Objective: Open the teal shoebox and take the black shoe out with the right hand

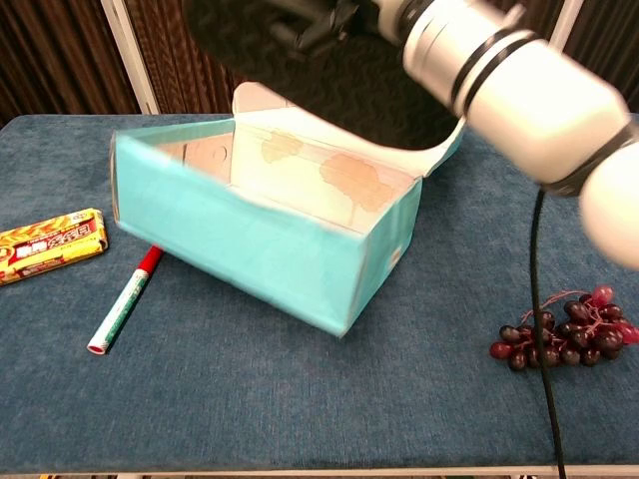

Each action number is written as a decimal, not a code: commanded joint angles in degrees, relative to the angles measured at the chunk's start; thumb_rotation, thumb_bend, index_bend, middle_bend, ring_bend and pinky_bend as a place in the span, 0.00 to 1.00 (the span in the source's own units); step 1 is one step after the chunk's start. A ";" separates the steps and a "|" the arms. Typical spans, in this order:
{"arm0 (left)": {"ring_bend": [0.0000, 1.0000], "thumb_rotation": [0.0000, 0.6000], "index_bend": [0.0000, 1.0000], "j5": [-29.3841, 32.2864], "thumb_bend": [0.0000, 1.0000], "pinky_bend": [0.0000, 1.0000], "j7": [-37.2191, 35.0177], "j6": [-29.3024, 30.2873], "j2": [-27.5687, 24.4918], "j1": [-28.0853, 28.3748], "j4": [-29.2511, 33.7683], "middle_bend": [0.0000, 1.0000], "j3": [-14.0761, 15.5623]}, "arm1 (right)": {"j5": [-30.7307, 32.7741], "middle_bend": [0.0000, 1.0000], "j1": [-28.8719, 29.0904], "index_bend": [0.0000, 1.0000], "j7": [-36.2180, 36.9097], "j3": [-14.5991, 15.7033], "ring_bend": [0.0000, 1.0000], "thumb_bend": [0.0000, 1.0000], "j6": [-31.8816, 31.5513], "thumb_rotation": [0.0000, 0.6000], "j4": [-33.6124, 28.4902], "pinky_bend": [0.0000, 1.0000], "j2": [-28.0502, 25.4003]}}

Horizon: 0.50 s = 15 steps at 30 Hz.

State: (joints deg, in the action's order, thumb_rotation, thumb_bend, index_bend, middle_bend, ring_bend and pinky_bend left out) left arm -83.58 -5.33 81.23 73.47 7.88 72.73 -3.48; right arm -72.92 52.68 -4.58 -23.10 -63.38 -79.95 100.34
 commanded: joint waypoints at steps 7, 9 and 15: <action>0.03 1.00 0.08 -0.45 0.19 0.29 0.48 0.03 0.08 0.26 0.93 0.11 0.20 | -3.40 0.67 -10.48 0.76 -4.37 4.13 0.54 0.47 -8.55 1.00 -12.37 0.66 -13.52; 0.03 1.00 0.08 -0.66 0.19 0.29 0.57 0.12 0.15 0.39 1.15 0.11 0.18 | -3.43 0.67 -13.31 0.76 -4.63 5.78 0.54 0.47 -10.07 1.00 -14.36 0.66 -16.39; 0.03 1.00 0.08 -1.06 0.19 0.29 1.06 0.09 0.14 0.70 1.83 0.11 0.28 | -4.14 0.67 -21.72 0.76 -3.12 10.82 0.54 0.47 -15.01 1.00 -19.46 0.66 -23.68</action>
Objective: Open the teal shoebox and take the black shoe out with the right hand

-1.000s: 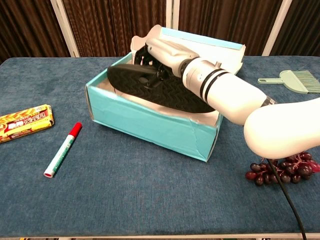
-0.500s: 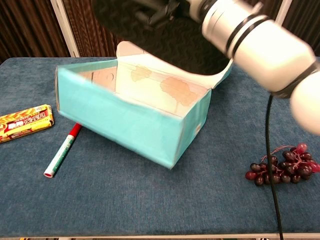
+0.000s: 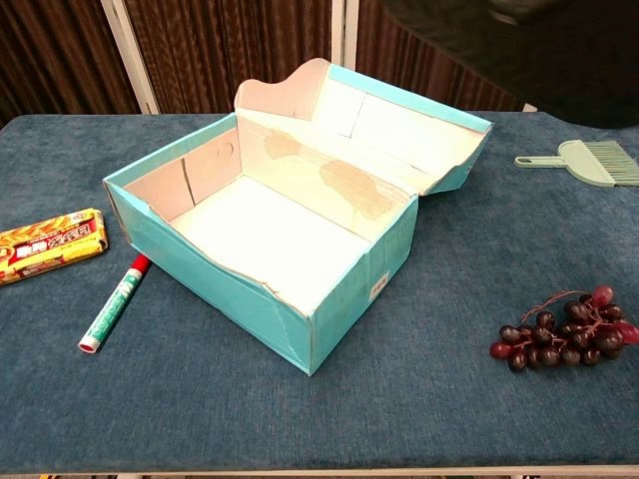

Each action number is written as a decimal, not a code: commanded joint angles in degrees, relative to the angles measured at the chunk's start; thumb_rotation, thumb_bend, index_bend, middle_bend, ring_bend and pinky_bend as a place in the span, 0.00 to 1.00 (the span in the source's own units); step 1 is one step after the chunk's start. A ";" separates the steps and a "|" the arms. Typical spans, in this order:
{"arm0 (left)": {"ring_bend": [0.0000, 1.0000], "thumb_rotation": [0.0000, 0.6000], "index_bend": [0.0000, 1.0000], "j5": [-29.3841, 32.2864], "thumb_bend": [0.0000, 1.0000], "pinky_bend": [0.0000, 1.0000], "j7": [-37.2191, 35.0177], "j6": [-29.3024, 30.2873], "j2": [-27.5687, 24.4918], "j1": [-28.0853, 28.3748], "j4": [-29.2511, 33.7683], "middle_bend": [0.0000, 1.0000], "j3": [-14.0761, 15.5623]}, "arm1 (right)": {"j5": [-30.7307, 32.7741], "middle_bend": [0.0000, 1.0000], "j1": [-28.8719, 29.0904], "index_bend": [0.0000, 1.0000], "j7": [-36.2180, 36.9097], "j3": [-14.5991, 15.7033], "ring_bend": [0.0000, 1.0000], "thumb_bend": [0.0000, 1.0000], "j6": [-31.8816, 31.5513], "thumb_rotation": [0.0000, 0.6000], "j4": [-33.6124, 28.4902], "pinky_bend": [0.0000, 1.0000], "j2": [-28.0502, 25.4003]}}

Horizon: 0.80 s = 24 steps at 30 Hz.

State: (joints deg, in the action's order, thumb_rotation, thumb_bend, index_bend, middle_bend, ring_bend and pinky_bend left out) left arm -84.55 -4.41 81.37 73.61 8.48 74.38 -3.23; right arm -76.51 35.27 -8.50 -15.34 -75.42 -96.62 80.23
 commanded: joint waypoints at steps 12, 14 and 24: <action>0.03 1.00 0.08 -0.66 0.19 0.29 1.17 0.27 0.57 -0.19 0.82 0.11 0.88 | 3.86 0.67 -10.82 0.76 7.67 7.23 0.54 0.47 -0.61 1.00 4.02 0.66 -3.38; 0.03 1.00 0.08 -0.53 0.19 0.29 1.12 0.22 0.67 -0.25 0.67 0.11 0.91 | 4.83 0.67 -10.80 0.76 8.52 7.09 0.54 0.47 0.73 1.00 6.36 0.66 -2.01; 0.03 1.00 0.08 -0.06 0.19 0.29 1.09 -0.49 0.95 -0.11 0.00 0.11 0.94 | 8.11 0.67 -9.56 0.76 9.35 6.48 0.54 0.44 7.20 1.00 14.50 0.66 3.69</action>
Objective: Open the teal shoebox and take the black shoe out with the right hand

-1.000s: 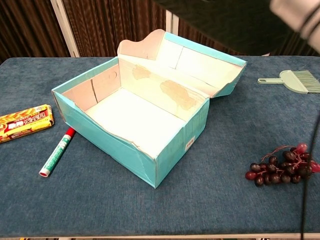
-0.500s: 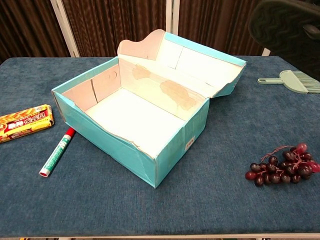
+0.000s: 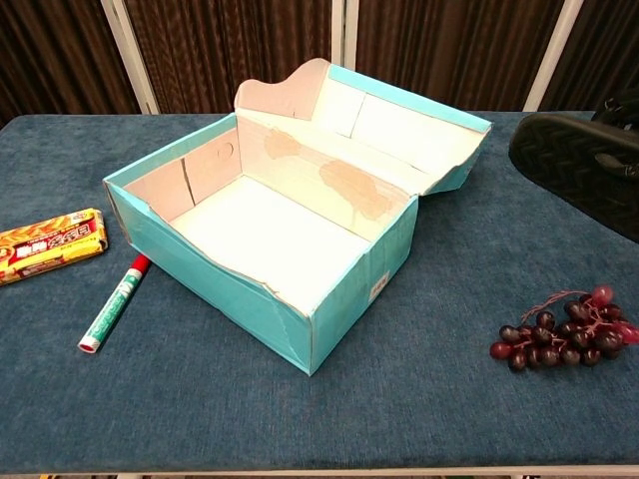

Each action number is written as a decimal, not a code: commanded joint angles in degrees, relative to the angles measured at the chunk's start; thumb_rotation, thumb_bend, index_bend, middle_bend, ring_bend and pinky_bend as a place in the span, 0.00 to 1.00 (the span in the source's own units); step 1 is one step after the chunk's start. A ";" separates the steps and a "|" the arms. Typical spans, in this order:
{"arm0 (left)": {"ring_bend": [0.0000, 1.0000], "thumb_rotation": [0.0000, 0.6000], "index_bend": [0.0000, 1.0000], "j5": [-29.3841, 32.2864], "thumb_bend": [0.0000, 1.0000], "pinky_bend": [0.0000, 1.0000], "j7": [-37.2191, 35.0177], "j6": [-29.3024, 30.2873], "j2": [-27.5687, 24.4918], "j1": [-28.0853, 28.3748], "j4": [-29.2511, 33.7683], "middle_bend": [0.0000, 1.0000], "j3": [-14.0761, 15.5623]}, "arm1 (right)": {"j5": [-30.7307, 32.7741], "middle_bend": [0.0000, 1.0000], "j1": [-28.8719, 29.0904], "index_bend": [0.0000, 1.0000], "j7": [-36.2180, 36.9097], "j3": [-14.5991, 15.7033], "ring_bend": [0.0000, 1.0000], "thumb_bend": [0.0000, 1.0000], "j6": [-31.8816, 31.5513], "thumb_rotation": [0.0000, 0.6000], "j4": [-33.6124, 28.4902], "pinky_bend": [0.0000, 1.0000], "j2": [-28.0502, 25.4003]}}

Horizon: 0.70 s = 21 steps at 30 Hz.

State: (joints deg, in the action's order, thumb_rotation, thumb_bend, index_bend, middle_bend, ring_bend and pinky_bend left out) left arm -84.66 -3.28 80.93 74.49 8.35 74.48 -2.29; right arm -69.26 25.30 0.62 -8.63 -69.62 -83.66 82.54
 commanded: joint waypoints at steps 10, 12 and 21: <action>0.03 1.00 0.10 0.00 0.19 0.29 -0.28 -0.11 0.49 0.03 -0.85 0.11 0.12 | 1.81 0.47 3.02 0.43 3.24 -1.24 0.24 0.20 9.91 1.00 2.76 0.41 1.34; 0.03 1.00 0.09 0.04 0.19 0.29 -0.26 -0.17 0.57 0.04 -0.90 0.11 0.13 | 1.05 0.41 3.28 0.34 4.16 -1.28 0.18 0.14 10.60 1.00 2.65 0.31 0.86; 0.03 1.00 0.09 -0.11 0.19 0.29 -0.15 -0.03 0.48 0.15 -0.76 0.11 0.06 | -1.59 0.05 3.02 0.00 8.17 -2.44 0.00 0.00 9.32 1.00 1.23 0.00 -0.56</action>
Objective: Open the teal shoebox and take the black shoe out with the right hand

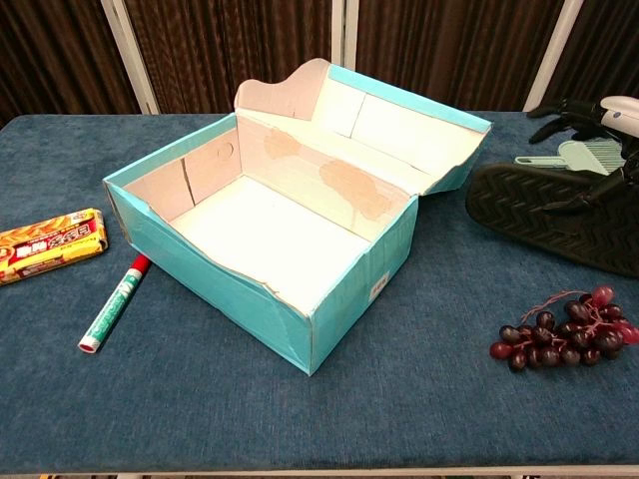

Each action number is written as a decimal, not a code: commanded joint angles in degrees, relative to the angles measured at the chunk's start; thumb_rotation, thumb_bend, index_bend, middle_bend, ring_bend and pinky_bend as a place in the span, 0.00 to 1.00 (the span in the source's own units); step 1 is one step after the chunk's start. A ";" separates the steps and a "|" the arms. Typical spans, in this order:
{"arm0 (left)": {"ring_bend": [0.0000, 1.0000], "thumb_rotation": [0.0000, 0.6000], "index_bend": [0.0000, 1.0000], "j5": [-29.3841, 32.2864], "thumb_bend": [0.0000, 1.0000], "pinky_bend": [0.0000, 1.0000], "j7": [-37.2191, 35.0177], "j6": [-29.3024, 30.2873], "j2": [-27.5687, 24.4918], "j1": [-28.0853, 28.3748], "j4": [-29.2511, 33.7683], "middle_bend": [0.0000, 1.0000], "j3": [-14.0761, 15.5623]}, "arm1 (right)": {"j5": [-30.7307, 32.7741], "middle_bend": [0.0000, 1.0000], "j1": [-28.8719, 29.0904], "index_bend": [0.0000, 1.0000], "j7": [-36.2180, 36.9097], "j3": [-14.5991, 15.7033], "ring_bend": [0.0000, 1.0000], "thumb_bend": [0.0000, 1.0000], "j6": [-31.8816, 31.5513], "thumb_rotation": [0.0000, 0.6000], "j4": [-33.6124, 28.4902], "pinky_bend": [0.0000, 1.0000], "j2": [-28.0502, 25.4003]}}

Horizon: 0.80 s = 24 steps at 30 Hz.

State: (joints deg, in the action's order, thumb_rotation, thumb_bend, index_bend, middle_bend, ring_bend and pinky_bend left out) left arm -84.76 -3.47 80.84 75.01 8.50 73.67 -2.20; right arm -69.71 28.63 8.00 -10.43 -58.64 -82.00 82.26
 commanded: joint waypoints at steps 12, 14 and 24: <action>0.03 1.00 0.09 -0.68 0.19 0.29 1.66 0.71 -0.44 0.14 2.05 0.11 0.03 | -14.25 0.01 -6.40 0.00 -7.98 3.08 0.00 0.05 -18.61 1.00 -4.15 0.00 -4.92; 0.03 1.00 0.09 -0.87 0.19 0.29 2.25 1.02 -0.84 0.09 2.85 0.11 0.04 | -14.81 0.01 -8.30 0.00 -10.74 4.71 0.00 0.10 -19.88 1.00 -7.33 0.00 -7.53; 0.03 1.00 0.09 -2.10 0.19 0.29 2.90 1.07 -1.93 0.61 5.16 0.11 0.33 | -13.42 0.00 -19.84 0.00 -26.41 12.84 0.00 0.23 -27.04 1.00 -13.74 0.00 -13.24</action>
State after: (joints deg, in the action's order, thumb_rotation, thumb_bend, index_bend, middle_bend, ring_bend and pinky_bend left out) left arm -86.75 -0.65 81.90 73.11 9.03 78.73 -1.94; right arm -84.24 11.31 -15.86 0.31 -84.22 -94.09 70.39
